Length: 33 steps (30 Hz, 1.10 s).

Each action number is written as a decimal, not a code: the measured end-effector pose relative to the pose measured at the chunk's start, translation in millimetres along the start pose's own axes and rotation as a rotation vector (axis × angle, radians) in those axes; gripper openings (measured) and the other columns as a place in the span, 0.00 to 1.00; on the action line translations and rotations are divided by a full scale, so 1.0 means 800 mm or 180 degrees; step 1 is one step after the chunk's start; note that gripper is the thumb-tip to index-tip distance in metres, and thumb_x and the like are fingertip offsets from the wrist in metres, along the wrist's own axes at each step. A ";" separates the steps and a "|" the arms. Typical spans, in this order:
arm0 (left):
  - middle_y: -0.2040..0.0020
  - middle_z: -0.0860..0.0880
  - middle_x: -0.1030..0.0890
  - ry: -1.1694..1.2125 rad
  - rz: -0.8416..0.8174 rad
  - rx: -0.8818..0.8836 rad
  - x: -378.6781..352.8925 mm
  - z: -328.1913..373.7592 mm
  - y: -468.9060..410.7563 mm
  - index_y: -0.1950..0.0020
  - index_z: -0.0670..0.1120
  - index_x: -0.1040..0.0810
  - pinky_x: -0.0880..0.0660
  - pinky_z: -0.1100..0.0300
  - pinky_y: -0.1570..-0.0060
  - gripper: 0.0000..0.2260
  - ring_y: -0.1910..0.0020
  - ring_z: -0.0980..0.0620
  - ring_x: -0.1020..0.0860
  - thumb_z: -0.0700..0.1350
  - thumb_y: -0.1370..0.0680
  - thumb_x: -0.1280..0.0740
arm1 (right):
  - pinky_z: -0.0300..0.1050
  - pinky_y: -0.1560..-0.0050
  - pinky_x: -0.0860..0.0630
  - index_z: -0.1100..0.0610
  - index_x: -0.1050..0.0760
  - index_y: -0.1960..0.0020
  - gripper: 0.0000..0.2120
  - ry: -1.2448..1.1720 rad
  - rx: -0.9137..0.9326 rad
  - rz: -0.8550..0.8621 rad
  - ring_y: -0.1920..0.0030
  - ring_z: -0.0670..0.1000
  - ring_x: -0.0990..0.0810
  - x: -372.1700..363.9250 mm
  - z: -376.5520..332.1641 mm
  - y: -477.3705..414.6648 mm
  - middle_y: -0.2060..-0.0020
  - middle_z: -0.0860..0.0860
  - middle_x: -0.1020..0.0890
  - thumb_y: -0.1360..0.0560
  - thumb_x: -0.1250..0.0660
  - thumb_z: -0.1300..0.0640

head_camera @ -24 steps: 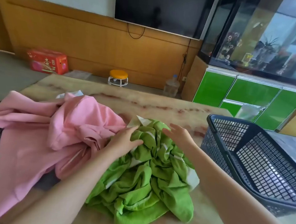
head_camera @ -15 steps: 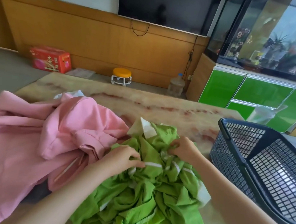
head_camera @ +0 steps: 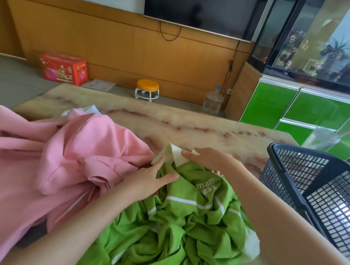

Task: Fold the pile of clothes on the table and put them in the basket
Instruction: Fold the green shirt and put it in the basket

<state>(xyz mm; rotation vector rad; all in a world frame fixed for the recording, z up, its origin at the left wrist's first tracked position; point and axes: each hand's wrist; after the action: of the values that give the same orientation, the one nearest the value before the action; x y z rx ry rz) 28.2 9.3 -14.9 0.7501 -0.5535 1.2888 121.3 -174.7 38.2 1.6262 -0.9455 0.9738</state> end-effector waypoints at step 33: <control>0.50 0.52 0.23 0.0377 0.1086 0.0117 0.012 0.004 -0.025 0.42 0.47 0.26 0.36 0.65 0.57 0.19 0.49 0.53 0.24 0.42 0.31 0.26 | 0.42 0.35 0.34 0.50 0.37 0.27 0.31 -0.1019 0.0025 0.0277 0.27 0.55 0.38 -0.086 0.062 0.037 0.24 0.53 0.45 0.27 0.29 0.58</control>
<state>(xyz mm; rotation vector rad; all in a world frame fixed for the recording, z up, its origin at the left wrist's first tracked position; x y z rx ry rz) 49.9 11.0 -9.0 0.6210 -0.5791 1.6517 75.7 -220.2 -24.7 1.7932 -1.2371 0.7876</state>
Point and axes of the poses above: each hand's wrist, its own y-axis away from the middle knuckle, its own x-axis out of the back of the hand, z = x × y
